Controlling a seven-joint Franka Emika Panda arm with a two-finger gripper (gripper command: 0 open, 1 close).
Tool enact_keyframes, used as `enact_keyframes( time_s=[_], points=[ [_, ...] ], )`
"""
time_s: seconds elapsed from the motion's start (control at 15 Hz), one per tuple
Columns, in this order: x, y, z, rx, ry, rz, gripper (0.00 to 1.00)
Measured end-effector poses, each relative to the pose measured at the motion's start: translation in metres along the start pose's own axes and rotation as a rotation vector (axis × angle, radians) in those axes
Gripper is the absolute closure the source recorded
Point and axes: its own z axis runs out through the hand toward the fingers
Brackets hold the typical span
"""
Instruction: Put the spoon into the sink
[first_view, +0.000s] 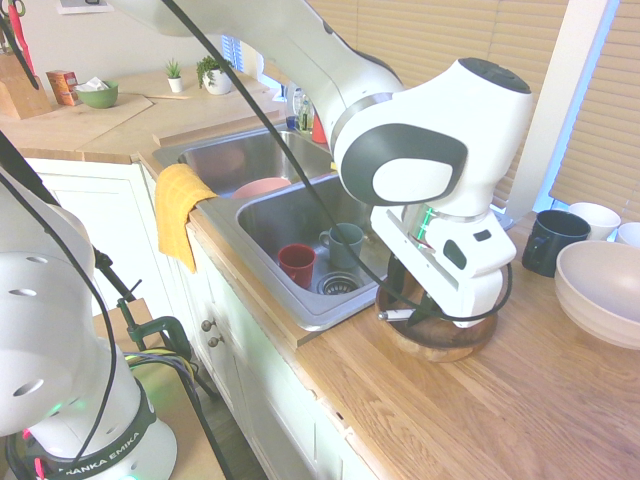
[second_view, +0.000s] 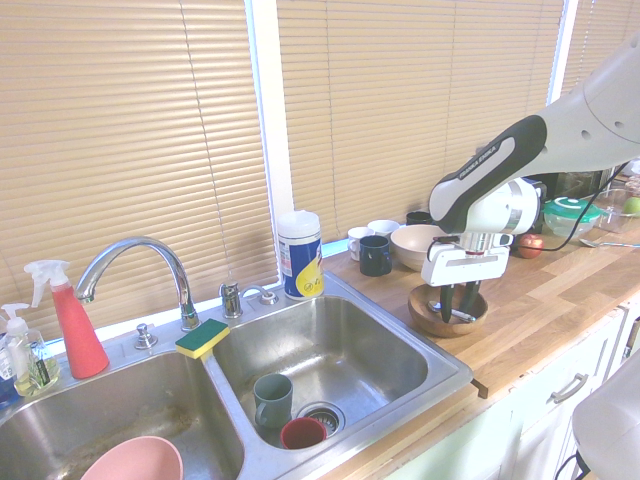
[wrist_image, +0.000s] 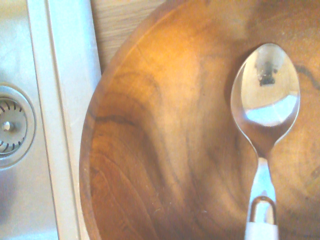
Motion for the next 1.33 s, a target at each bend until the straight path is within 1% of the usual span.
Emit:
enact_keyframes(
  time_s=[0.87, 1.33],
  points=[
    [-0.001, -0.01, 0.004, 0.004, -0.023, -0.003, 1.0],
    [0.007, 0.003, -0.004, 0.033, -0.017, 0.026, 1.0]
  ],
)
